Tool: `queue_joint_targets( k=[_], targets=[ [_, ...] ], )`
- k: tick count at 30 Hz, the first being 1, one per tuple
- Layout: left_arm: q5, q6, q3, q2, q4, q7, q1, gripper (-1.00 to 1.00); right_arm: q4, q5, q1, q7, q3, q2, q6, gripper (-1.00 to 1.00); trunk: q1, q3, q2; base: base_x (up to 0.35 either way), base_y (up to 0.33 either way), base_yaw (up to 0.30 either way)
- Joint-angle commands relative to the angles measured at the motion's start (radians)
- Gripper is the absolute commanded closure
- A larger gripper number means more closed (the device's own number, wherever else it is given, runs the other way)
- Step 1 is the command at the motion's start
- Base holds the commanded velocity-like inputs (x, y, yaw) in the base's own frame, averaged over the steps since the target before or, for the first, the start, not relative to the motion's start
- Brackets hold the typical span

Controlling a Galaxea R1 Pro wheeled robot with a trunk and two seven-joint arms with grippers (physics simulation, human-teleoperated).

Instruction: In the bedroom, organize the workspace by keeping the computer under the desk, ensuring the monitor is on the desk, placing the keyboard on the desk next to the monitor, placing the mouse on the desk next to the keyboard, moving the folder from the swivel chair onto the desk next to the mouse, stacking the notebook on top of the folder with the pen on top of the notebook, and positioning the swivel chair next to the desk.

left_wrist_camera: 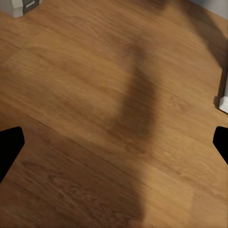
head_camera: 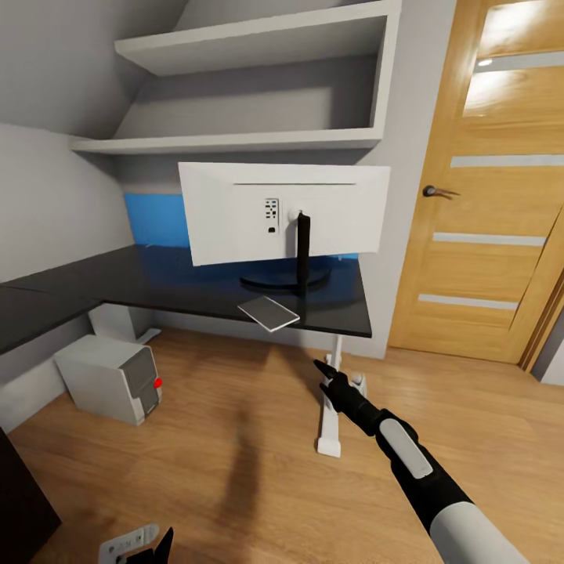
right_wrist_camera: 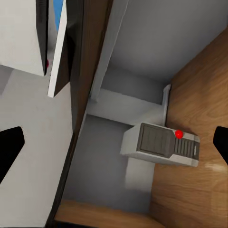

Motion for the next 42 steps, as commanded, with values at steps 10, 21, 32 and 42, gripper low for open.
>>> queue_joint_targets(
  k=[10, 21, 32, 42],
  targets=[
    [0.004, 0.002, -0.002, 0.001, 0.027, 0.001, 0.0, -1.0, -0.049, -0.015, 0.001, -0.006, 0.001, -0.001, 0.012, -1.0, 0.011, -0.01, -0.022, 0.0, 0.0, 0.0],
    [0.004, 0.002, -0.002, 0.001, 0.042, 0.001, 0.0, -1.0, -0.048, -0.123, 0.001, -0.006, -0.001, -0.004, 0.015, -1.0, 0.011, -0.01, -0.022, 0.02, 0.0, 0.0],
    [0.005, 0.003, -0.003, 0.001, 0.046, 0.0, 0.0, -1.0, -0.046, -0.242, 0.001, -0.01, 0.001, -0.008, 0.017, -1.0, 0.011, -0.01, -0.022, 0.013, 0.0, 0.096],
    [0.005, 0.003, -0.003, 0.001, 0.047, 0.003, 0.0, -1.0, -0.045, -0.242, 0.001, -0.01, 0.0, -0.009, 0.017, -1.0, 0.011, -0.01, -0.022, 0.0, 0.0, 0.221]
  ],
)
